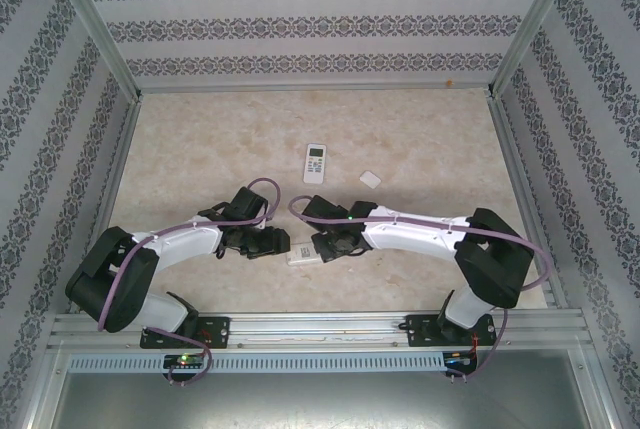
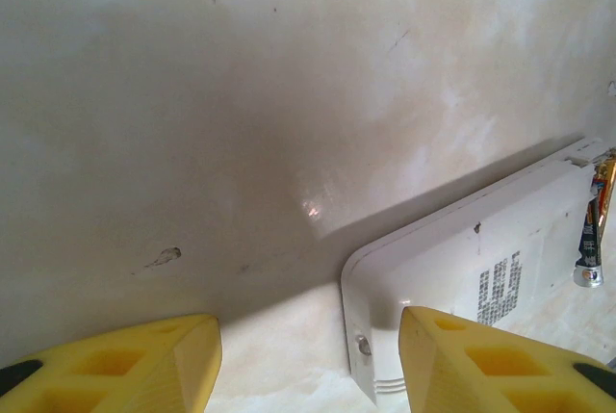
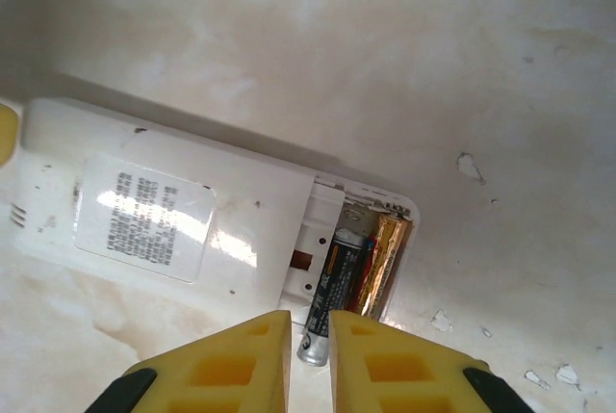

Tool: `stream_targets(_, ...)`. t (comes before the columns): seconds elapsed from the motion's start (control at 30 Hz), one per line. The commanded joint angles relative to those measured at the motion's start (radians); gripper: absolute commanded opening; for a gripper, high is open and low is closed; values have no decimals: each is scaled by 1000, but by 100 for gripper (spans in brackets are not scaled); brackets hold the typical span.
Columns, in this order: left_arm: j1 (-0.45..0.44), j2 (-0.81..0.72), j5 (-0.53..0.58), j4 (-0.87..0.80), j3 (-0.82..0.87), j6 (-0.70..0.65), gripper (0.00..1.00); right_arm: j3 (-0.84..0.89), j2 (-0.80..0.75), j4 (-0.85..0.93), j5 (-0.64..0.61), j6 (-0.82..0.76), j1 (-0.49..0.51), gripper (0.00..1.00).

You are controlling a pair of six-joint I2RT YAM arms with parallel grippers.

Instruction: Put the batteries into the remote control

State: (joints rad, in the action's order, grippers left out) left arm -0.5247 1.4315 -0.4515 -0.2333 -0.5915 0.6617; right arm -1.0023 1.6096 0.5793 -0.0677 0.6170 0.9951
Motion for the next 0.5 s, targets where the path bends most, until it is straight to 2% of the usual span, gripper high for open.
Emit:
stream_targets(0.0, -39, 63, 27, 117, 27, -20, 56, 40, -3, -6, -21, 42, 1, 21)
stream_targets(0.23, -39, 69, 30, 112, 19, -21, 56, 57, 26, -10, -1, 53, 20, 22)
stream_targets(0.47, -38, 74, 32, 107, 13, -24, 56, 33, 66, -10, -26, 38, 20, 18)
